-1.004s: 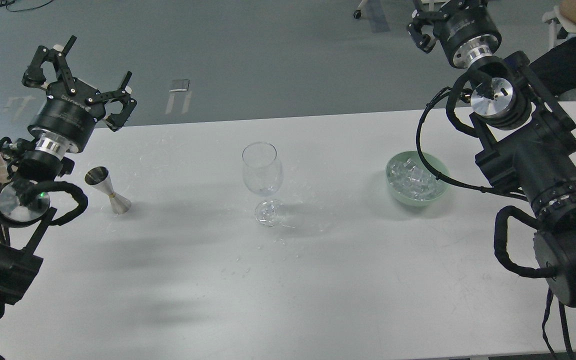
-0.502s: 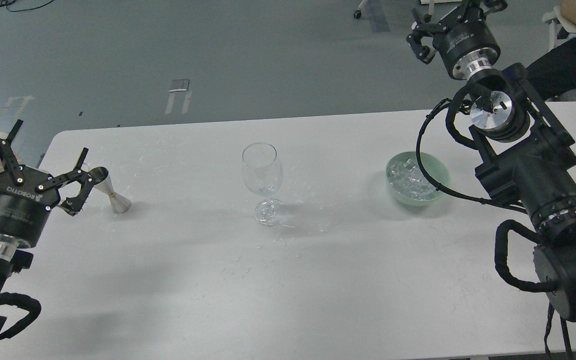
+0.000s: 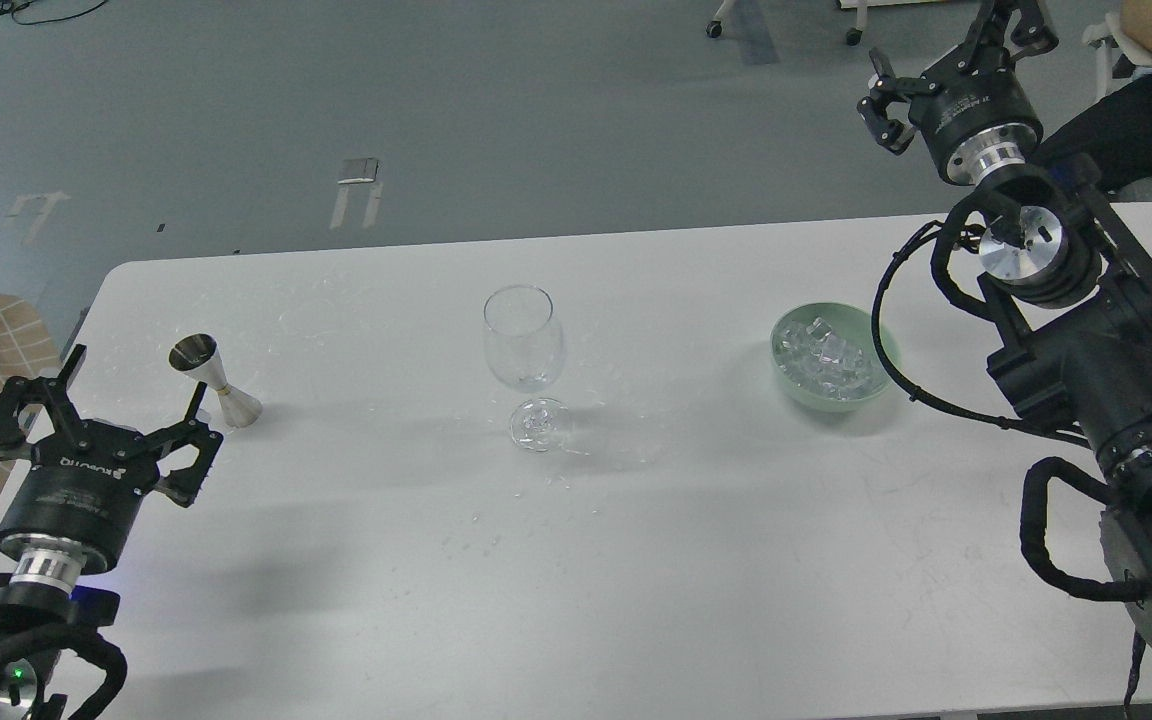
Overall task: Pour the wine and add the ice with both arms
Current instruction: 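Close the left gripper around the metal jigger, then lift the jigger with the left gripper and raise it upright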
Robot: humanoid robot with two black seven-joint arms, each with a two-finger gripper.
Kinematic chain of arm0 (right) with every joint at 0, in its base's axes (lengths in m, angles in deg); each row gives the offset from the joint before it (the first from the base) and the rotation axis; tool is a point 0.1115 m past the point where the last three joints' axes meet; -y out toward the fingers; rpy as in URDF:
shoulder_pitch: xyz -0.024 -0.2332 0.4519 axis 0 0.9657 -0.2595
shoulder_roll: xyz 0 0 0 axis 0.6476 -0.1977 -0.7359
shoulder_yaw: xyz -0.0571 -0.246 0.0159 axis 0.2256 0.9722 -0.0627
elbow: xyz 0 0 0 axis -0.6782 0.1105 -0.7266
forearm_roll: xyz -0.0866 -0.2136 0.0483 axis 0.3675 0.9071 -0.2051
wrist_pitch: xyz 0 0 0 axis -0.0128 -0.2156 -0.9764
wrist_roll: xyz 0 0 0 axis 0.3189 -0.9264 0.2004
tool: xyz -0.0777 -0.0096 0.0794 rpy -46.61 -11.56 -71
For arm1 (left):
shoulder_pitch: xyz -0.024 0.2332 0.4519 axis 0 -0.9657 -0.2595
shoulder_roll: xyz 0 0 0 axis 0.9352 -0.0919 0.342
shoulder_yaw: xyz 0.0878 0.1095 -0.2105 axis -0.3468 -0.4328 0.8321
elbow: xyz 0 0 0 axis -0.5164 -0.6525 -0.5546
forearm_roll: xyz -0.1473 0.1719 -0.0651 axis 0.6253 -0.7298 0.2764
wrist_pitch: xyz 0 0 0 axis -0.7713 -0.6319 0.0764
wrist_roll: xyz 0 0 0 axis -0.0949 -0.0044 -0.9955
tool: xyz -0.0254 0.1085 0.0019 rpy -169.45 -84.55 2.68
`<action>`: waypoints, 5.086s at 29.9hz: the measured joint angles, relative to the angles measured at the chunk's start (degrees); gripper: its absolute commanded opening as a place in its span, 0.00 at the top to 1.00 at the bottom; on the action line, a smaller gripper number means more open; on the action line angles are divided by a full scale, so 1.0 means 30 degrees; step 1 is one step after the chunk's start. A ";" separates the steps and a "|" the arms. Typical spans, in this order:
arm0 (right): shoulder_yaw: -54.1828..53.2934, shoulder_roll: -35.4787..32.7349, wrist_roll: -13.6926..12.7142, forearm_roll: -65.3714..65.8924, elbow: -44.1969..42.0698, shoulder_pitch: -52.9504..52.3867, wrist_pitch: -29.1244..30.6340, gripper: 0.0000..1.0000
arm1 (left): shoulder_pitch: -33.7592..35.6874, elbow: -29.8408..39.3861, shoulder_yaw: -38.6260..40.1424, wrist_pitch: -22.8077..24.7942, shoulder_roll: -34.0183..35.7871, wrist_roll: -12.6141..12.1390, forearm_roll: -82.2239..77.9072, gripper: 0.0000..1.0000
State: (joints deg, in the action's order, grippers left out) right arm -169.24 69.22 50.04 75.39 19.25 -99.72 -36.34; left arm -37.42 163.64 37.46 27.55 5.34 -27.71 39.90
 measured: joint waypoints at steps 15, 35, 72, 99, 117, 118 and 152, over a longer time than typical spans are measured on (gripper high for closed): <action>0.0019 -0.0850 -0.0053 0.0030 0.0000 0.0203 -0.0258 0.00 | 0.1871 -0.2787 0.0028 0.0161 -0.1628 -0.0885 -0.0015 0.06; 0.0090 -0.1046 -0.0079 0.0052 -0.0164 0.0290 -0.1084 0.00 | 0.4297 -0.6172 0.0588 -0.1287 -0.3807 -0.0797 0.1257 0.20; 0.0289 -0.1333 -0.0082 0.0117 -0.0365 0.0188 -0.1432 0.00 | 0.9571 -1.3169 0.1607 -0.0651 -0.2742 -0.1540 0.2282 0.32; 0.0310 -0.1356 -0.0100 0.0137 -0.0396 0.0288 -0.1455 0.00 | 1.2135 -1.7245 0.1582 0.0390 -0.2747 -0.2002 0.2370 0.70; 0.0923 -0.1317 -0.0113 0.0146 -0.0426 0.0020 -0.1684 0.00 | 1.2485 -1.8341 0.1608 0.1029 -0.2648 -0.2030 0.2398 0.81; 0.0947 -0.1312 -0.0113 0.0147 -0.0426 0.0019 -0.1686 0.00 | 1.2522 -1.8312 0.1611 0.1039 -0.2646 -0.2031 0.2398 0.81; 0.0985 -0.1654 -0.0088 0.0115 -0.0380 0.0418 -0.1687 0.00 | 1.0997 -0.8643 0.1189 -0.0845 -0.2092 -0.3232 0.2746 0.95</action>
State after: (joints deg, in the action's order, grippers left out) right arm -166.28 64.26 49.78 75.73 18.11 -98.47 -41.40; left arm -4.43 137.71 41.02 25.02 -0.94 -37.41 48.14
